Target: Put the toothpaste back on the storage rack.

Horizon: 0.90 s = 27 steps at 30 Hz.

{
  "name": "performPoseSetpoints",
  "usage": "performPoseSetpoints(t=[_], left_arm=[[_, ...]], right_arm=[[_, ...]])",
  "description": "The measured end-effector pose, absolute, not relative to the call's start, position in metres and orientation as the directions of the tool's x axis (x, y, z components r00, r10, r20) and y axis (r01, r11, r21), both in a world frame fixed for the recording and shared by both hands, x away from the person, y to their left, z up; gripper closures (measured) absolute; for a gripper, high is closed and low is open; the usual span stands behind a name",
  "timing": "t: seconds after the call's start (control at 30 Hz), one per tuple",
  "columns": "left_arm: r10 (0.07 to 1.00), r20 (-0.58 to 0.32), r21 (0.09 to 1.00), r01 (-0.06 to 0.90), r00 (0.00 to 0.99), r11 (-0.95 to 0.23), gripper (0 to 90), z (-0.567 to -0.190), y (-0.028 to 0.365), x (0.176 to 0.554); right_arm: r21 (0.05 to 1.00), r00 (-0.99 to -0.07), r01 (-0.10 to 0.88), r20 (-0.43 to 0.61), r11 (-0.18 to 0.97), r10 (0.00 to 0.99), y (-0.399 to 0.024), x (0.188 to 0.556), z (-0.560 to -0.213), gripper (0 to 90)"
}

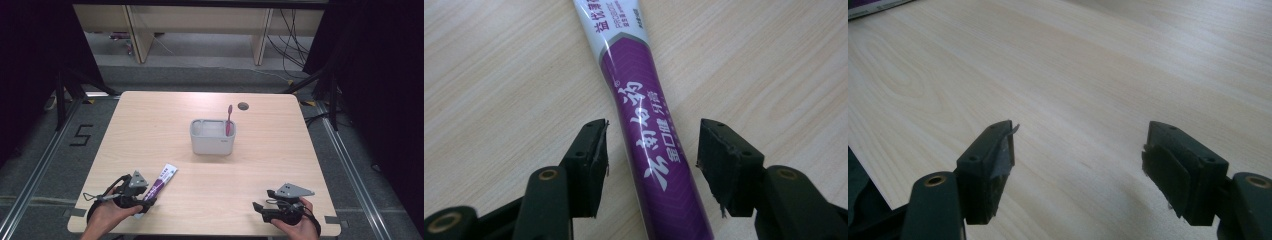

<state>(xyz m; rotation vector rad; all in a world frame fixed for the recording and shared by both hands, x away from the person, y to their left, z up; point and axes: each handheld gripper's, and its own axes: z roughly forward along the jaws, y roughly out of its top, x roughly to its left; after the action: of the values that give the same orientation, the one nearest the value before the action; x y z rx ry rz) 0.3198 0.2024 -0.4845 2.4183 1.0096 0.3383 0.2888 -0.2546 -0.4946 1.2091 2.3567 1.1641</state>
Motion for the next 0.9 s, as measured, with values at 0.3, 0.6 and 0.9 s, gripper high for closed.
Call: performPoseSetpoints(t=[0.3,0.6,0.9], left_arm=[[0.688,0.046,0.463,0.595,0.724,-0.657,49.1,-0.483,0.190,0.332],[0.672,0.041,0.418,0.598,0.740,-0.684,53.2,-0.484,0.193,0.337],[0.644,0.044,0.365,0.588,0.763,-0.722,56.7,-0.482,0.185,0.351]], right_arm=[[0.746,-0.625,0.589,0.177,0.310,0.761,-0.253,0.289,-0.495,29.3],[0.749,-0.624,0.589,0.185,0.302,0.759,-0.252,0.288,-0.494,29.8],[0.733,-0.618,0.607,0.193,0.307,0.762,-0.252,0.288,-0.493,29.9]])
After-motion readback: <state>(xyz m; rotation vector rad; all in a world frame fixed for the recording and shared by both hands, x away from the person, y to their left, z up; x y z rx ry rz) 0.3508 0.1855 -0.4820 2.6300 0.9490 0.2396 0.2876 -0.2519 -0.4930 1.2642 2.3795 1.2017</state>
